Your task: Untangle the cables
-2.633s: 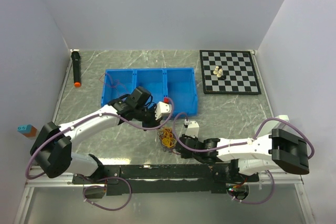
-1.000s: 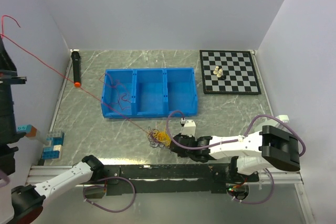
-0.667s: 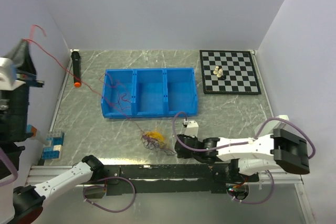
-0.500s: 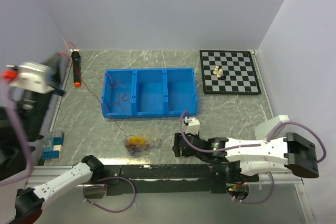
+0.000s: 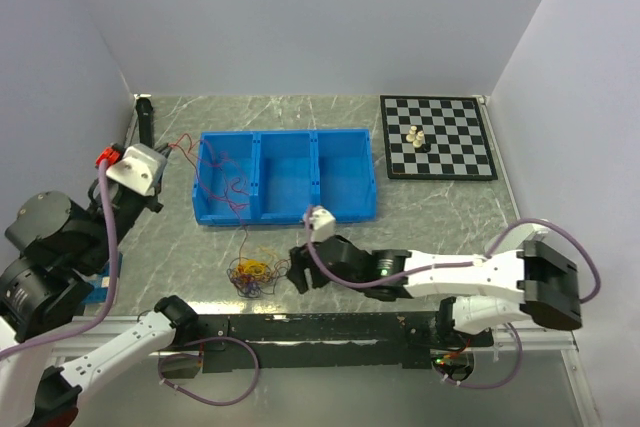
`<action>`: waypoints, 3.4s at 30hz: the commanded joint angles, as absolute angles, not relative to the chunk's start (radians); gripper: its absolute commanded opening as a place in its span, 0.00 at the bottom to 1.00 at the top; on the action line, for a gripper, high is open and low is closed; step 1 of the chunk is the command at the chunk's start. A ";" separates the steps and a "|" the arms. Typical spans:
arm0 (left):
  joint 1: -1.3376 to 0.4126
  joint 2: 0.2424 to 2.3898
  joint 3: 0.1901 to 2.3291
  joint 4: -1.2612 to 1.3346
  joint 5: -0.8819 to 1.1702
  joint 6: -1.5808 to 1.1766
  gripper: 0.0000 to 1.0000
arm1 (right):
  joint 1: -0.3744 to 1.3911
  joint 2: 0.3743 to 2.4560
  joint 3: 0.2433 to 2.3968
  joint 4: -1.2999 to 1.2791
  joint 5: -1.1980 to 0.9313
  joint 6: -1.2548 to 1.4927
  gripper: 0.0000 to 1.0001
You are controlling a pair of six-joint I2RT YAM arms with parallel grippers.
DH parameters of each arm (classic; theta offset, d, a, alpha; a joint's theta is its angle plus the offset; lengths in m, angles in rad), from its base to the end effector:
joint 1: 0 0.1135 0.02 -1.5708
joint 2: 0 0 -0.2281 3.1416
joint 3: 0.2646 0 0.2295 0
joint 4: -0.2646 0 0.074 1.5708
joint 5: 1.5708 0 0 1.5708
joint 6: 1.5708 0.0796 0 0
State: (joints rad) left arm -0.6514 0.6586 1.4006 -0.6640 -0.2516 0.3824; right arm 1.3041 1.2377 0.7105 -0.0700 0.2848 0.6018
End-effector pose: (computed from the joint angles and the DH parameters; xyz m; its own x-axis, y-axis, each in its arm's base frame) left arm 0.1018 -0.0527 0.4588 0.2030 0.2997 -0.9322 0.3386 0.8718 0.3540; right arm 0.0984 0.2752 0.1849 -0.6116 -0.1771 -0.7711 -0.6288 0.7003 0.3379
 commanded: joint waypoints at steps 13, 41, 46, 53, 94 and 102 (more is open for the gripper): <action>-0.650 0.607 1.419 -0.699 -0.290 0.402 0.01 | 1.187 1.650 1.015 0.216 -0.190 0.359 0.63; -0.649 0.630 1.500 -0.707 -0.296 0.407 0.01 | 1.195 1.770 1.066 0.156 -0.080 0.335 0.65; -0.649 0.634 1.502 -0.706 -0.290 0.407 0.01 | 1.195 1.827 1.107 0.163 -0.109 0.333 0.64; -0.649 0.630 1.496 -0.692 -0.301 0.416 0.01 | 1.198 1.879 1.108 0.230 -0.199 0.409 0.46; -0.650 1.153 2.184 0.371 -0.463 1.055 0.01 | 1.408 1.322 0.514 -0.396 0.419 1.164 0.00; -0.649 1.222 2.293 0.434 -0.385 1.146 0.01 | 1.408 1.290 0.468 -0.462 0.436 1.261 0.00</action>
